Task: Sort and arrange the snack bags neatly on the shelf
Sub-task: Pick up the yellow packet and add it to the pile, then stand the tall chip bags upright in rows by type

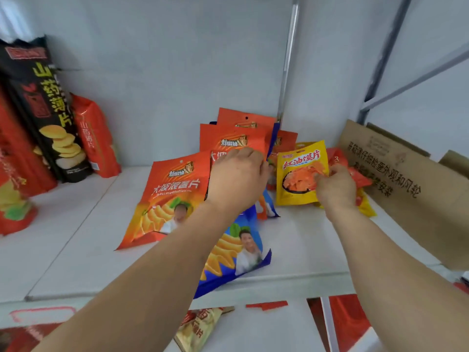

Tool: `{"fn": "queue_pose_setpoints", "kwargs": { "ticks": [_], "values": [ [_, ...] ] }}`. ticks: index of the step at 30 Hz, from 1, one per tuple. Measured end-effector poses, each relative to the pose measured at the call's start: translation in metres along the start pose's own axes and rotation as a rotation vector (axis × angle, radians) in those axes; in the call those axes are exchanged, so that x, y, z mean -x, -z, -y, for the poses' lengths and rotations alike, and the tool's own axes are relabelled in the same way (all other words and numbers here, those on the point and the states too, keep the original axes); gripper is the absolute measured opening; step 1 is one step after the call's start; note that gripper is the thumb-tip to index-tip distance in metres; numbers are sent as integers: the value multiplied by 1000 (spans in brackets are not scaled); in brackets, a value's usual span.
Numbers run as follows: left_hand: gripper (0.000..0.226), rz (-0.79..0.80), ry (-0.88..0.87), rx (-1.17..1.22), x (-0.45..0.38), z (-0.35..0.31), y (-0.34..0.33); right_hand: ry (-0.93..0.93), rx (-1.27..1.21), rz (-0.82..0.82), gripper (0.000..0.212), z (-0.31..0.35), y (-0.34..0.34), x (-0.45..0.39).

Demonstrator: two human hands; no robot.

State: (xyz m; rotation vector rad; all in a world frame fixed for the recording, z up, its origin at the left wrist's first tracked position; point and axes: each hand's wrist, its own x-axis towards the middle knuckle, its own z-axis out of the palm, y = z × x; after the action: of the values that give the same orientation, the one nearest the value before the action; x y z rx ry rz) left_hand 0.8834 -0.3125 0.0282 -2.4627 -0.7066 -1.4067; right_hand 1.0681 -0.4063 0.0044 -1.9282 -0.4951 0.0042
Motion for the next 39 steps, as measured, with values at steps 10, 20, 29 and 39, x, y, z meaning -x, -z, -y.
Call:
{"fn": "queue_pose_setpoints", "kwargs": {
  "ticks": [10, 20, 29, 39],
  "values": [
    [21, 92, 48, -174, -10, 4, -14, 492, 317, 2, 30, 27, -28, 3],
    [26, 151, 110, -430, 36, 103, 66, 983, 423, 200, 28, 111, -90, 82],
    [33, 82, 174, -544, 111, 211, 182, 1016, 503, 349, 28, 182, -165, 216],
    [24, 131, 303, -489, 182, 305, 273, 861, 356, 523, 36, 223, -239, 342]
  ]
}}
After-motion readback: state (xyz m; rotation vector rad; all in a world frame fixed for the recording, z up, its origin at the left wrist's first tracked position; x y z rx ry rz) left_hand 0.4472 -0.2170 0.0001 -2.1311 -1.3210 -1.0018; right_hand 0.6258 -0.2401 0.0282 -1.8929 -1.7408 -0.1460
